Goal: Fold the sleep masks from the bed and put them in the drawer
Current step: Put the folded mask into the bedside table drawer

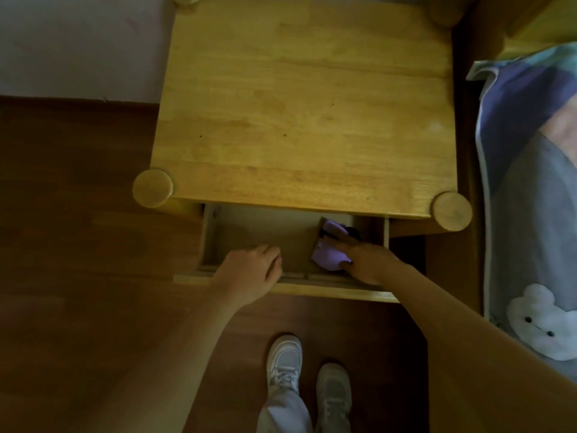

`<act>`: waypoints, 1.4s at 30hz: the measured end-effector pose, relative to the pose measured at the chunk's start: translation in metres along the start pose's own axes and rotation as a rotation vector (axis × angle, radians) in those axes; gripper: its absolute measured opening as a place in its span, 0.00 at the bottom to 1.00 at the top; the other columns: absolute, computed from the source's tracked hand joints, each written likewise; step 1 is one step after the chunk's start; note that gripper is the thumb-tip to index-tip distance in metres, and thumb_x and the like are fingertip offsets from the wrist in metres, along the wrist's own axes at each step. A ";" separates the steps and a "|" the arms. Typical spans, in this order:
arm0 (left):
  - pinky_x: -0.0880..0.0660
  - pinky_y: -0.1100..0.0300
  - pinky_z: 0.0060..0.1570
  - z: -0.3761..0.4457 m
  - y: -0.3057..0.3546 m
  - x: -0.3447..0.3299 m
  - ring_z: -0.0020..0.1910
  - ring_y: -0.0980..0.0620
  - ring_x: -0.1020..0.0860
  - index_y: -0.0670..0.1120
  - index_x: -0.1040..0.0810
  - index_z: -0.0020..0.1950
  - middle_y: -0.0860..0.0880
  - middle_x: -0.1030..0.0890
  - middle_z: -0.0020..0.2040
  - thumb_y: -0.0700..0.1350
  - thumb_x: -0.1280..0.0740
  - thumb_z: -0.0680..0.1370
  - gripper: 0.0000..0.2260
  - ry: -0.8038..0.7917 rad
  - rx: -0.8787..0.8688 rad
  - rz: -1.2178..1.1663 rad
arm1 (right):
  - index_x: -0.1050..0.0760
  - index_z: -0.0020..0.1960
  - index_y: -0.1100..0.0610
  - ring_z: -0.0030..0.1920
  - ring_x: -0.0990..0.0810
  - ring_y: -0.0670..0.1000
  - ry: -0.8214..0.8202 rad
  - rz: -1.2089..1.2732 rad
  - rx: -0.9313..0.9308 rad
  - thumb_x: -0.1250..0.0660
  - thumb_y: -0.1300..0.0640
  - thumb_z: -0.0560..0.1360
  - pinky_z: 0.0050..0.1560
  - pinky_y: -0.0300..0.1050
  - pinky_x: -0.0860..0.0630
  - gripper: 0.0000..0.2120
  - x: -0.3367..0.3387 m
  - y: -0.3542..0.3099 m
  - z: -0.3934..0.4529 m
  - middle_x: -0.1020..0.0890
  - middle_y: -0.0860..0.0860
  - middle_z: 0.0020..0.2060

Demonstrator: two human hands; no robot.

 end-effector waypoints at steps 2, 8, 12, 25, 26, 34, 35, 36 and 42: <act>0.38 0.62 0.26 0.000 0.001 0.002 0.31 0.52 0.22 0.49 0.23 0.50 0.51 0.20 0.39 0.52 0.51 0.79 0.17 -0.004 -0.003 0.022 | 0.57 0.75 0.38 0.69 0.31 0.58 0.091 -0.016 -0.020 0.41 0.51 0.79 0.61 0.52 0.27 0.33 0.009 -0.002 -0.005 0.47 0.46 0.78; 0.33 0.61 0.33 0.004 0.002 0.008 0.42 0.52 0.20 0.51 0.30 0.64 0.51 0.19 0.50 0.56 0.51 0.82 0.18 -0.118 0.132 0.121 | 0.35 0.72 0.50 0.66 0.28 0.52 0.327 0.366 -0.021 0.38 0.56 0.78 0.59 0.43 0.31 0.23 0.037 -0.004 -0.038 0.30 0.50 0.70; 0.28 0.61 0.35 0.006 0.017 0.043 0.42 0.55 0.20 0.52 0.31 0.66 0.54 0.18 0.49 0.55 0.42 0.80 0.16 -0.121 0.223 0.059 | 0.24 0.62 0.52 0.58 0.22 0.47 0.375 0.501 0.092 0.36 0.59 0.77 0.59 0.48 0.25 0.15 0.062 -0.022 -0.079 0.20 0.47 0.60; 0.24 0.49 0.53 -0.003 0.180 0.384 0.61 0.53 0.26 0.57 0.39 0.72 0.57 0.31 0.68 0.55 0.33 0.75 0.27 0.073 0.062 -0.124 | 0.31 0.68 0.50 0.65 0.28 0.47 0.652 0.403 0.244 0.32 0.58 0.75 0.58 0.33 0.36 0.22 0.258 -0.078 -0.360 0.26 0.47 0.65; 0.24 0.49 0.53 -0.006 0.191 0.406 0.60 0.53 0.25 0.57 0.40 0.72 0.57 0.30 0.67 0.56 0.33 0.75 0.28 0.092 0.048 -0.124 | 0.32 0.69 0.50 0.66 0.29 0.48 0.675 0.378 0.240 0.33 0.58 0.76 0.58 0.31 0.38 0.23 0.272 -0.080 -0.384 0.27 0.48 0.66; 0.25 0.50 0.56 0.018 0.295 0.468 0.59 0.54 0.26 0.55 0.40 0.72 0.56 0.28 0.63 0.54 0.31 0.75 0.29 0.078 -0.125 -0.076 | 0.40 0.74 0.47 0.66 0.28 0.49 0.922 0.440 0.143 0.32 0.57 0.75 0.66 0.44 0.32 0.30 0.307 -0.040 -0.506 0.28 0.48 0.68; 0.26 0.49 0.56 0.024 0.312 0.464 0.58 0.54 0.26 0.55 0.39 0.72 0.56 0.28 0.63 0.54 0.31 0.75 0.28 0.052 -0.154 -0.078 | 0.39 0.74 0.48 0.67 0.29 0.50 0.951 0.438 0.115 0.32 0.56 0.75 0.67 0.47 0.32 0.30 0.301 -0.029 -0.517 0.28 0.48 0.69; 0.26 0.49 0.57 0.030 0.330 0.456 0.58 0.53 0.25 0.54 0.38 0.72 0.55 0.27 0.63 0.53 0.31 0.75 0.28 0.023 -0.187 -0.092 | 0.39 0.74 0.48 0.68 0.31 0.50 0.975 0.438 0.086 0.33 0.56 0.75 0.68 0.49 0.33 0.30 0.293 -0.016 -0.528 0.28 0.48 0.69; 0.25 0.49 0.55 0.049 0.454 0.369 0.55 0.51 0.23 0.55 0.37 0.69 0.55 0.25 0.61 0.53 0.32 0.72 0.27 -0.135 -0.395 -0.061 | 0.38 0.73 0.49 0.65 0.29 0.48 1.061 0.615 -0.125 0.32 0.58 0.75 0.64 0.43 0.33 0.29 0.199 0.085 -0.594 0.27 0.49 0.66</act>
Point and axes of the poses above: each hand's wrist, its own z-axis towards the middle knuckle, its own x-axis out of the back of the hand, y = z × x, the point moved 7 cm from there along z, towards the middle knuckle
